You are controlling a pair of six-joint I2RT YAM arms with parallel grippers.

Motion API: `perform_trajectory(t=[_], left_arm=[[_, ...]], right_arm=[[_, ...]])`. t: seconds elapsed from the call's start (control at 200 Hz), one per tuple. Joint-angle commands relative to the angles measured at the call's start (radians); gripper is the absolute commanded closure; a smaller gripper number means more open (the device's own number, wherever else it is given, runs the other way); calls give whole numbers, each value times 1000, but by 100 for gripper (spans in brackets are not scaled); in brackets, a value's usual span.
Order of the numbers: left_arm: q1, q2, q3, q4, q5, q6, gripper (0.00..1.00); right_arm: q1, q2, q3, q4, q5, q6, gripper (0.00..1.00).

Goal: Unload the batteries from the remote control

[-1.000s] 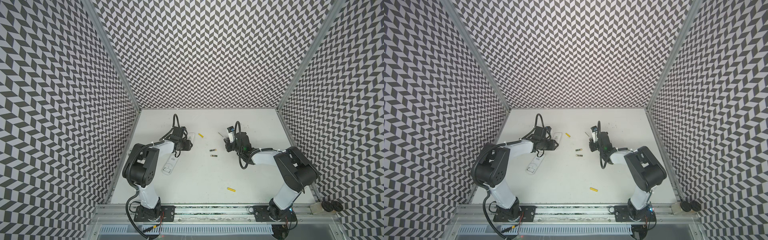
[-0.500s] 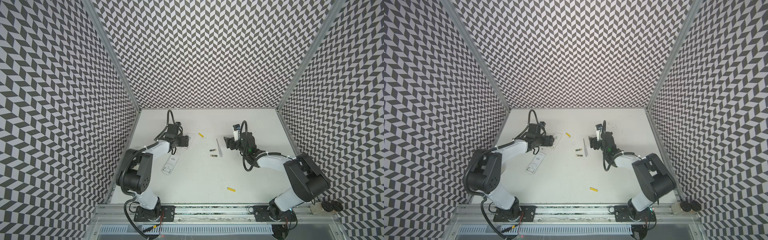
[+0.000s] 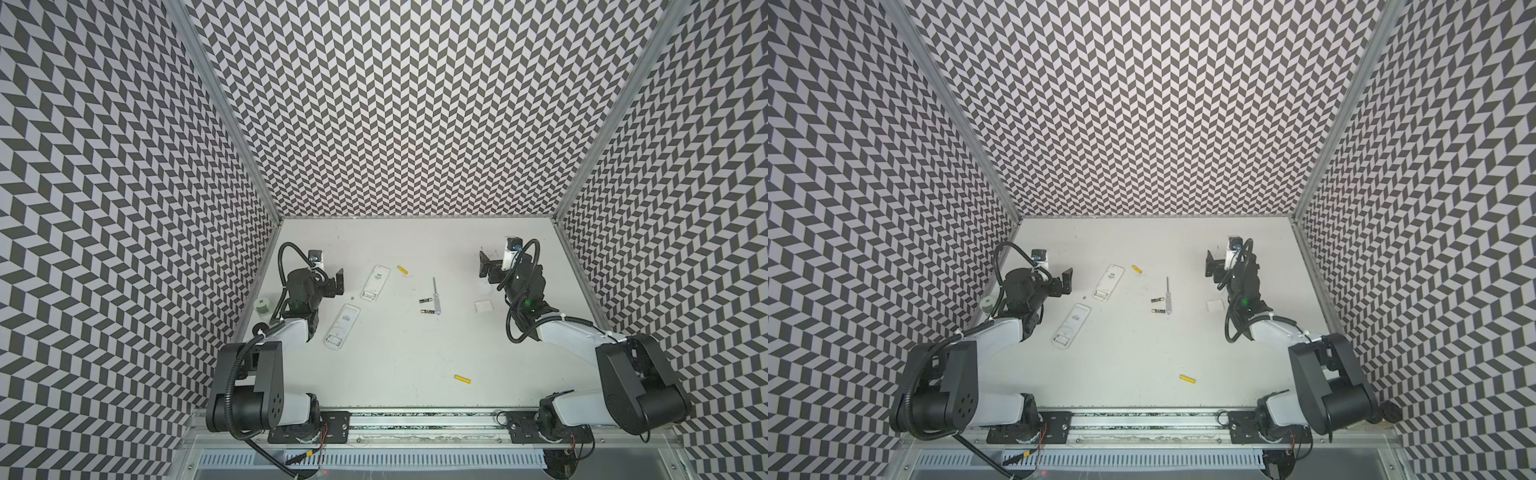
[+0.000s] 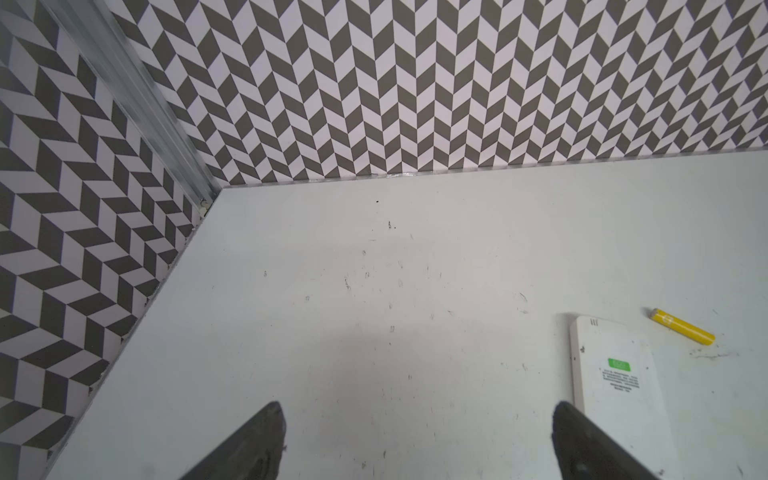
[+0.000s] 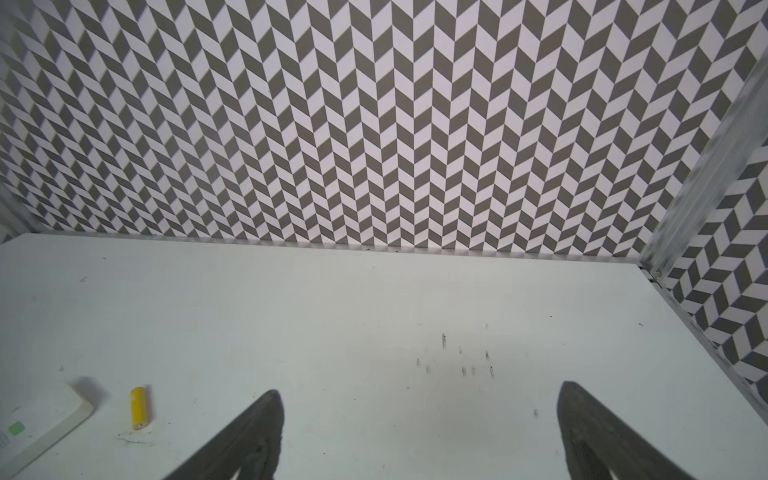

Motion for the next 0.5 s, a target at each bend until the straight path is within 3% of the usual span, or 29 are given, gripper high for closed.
perform_trajectory(t=[0.0,0.1,0.25,0.375,0.496], left_arm=[[9,-2,-52,214,43,16,0],[10,11,-141,382,53,-12,0],[8,49,-227,594,69,-44,0],[-39,202,-356,1000,18,-3,0],[-26,164,-315,861,-48,-44,0]], right_arm=[[-25,10,-49,147,58,-32,1],[-45,21,-91,223,83,-20,1],[-62,15,-90,203,90,-59,1],[-70,-1,-121,208,90,-65,1],[-72,7,-150,234,103,-62,1]])
